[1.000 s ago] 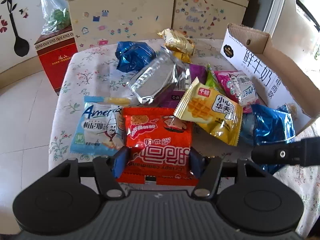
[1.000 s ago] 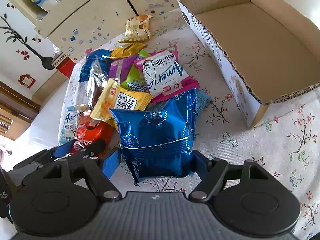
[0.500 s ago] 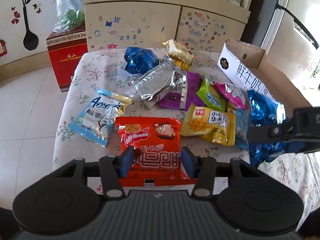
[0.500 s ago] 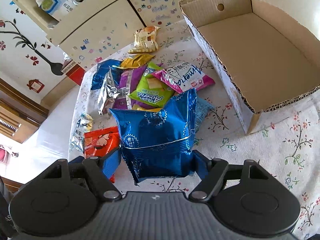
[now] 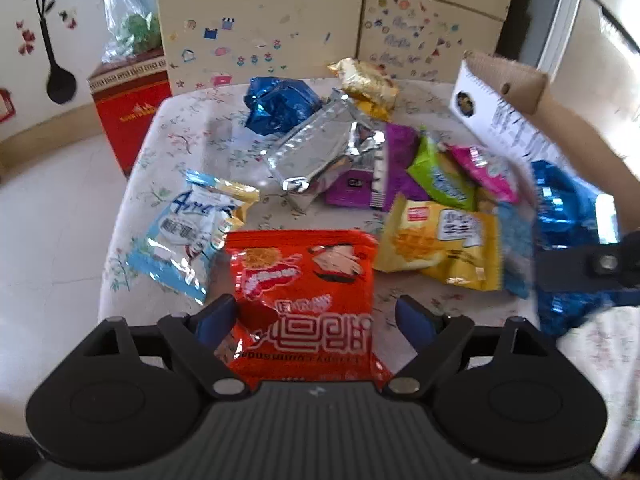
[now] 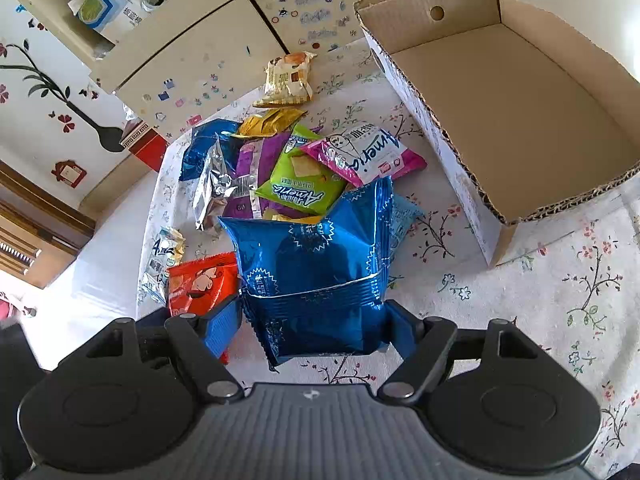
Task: Organize snacks
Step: 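Carry both bags to the cardboard box and lower them inside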
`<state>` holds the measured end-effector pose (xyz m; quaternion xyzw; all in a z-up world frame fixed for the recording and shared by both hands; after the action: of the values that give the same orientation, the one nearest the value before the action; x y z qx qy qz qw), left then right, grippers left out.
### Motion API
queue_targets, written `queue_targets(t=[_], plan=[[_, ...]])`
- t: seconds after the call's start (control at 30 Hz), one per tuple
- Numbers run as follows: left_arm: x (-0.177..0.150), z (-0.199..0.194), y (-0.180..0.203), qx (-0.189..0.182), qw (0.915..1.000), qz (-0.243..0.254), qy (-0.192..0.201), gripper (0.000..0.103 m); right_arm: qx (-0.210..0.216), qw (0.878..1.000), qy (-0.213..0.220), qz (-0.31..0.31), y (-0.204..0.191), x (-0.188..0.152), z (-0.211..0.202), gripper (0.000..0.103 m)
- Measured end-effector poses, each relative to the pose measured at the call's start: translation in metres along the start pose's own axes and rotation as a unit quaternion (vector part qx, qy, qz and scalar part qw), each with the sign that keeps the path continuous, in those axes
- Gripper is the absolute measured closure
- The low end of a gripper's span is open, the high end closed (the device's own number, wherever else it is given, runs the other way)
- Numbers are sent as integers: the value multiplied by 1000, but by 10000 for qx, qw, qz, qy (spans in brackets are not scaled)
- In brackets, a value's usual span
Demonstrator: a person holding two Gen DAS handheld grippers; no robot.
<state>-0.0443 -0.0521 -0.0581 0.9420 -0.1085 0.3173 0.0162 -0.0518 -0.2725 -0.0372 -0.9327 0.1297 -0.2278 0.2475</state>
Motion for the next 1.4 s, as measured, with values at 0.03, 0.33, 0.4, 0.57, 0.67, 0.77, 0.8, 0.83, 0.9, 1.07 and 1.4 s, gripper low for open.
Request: queue_targets(t=[0.03,0.33,0.4,0.57,0.67,0.77,0.8,0.83,0.9,1.07,1.4], plan=[[0,5,1,76,9999,64,-40,29,-11,10000,-12,-5,0,0,1,21],[-3,-12,3,-71,9997,-104,206,35,79,10000,19,13,0,1,-2,21],[1,-21,0,-119,9992,-204,321,35,144,9999,62,5,-2,2,-6,21],[14,-39,3,-209,9976,-211,623,35,296,9992,271,-14,-4,8,-20,21],[23,-49,10,-306,9963,-158,784,35,239,9982,518,-160,-7,13,-31,21],[35,-60,17,-455,9945,-127,938,35,298,9963,775,-241,-7,20,-47,21],[39,-64,20,-504,9937,-106,997,35,325,9952,882,-253,-7,23,-52,21],[44,-68,24,-552,9927,-66,1072,35,341,9943,979,-258,-6,25,-58,21],[53,-75,31,-632,9907,26,1206,35,365,9921,1177,-219,-2,30,-69,21],[79,-86,53,-933,9852,154,1428,35,341,9869,1573,-63,13,42,-89,21],[116,-75,112,-1382,9778,458,1505,35,37,9792,1886,750,64,68,-104,21]])
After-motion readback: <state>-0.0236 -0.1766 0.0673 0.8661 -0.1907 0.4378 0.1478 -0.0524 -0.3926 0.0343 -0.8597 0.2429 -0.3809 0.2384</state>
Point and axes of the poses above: each gripper's, at about its wrist camera, not at the fingertips, and z roughly the way its jaws point, y to its right, x to its top, the point moved 2 cm from there along z, roughly the way its jaws point, and after that the axes turned 6 degrees about z, right-handed, at the moved point
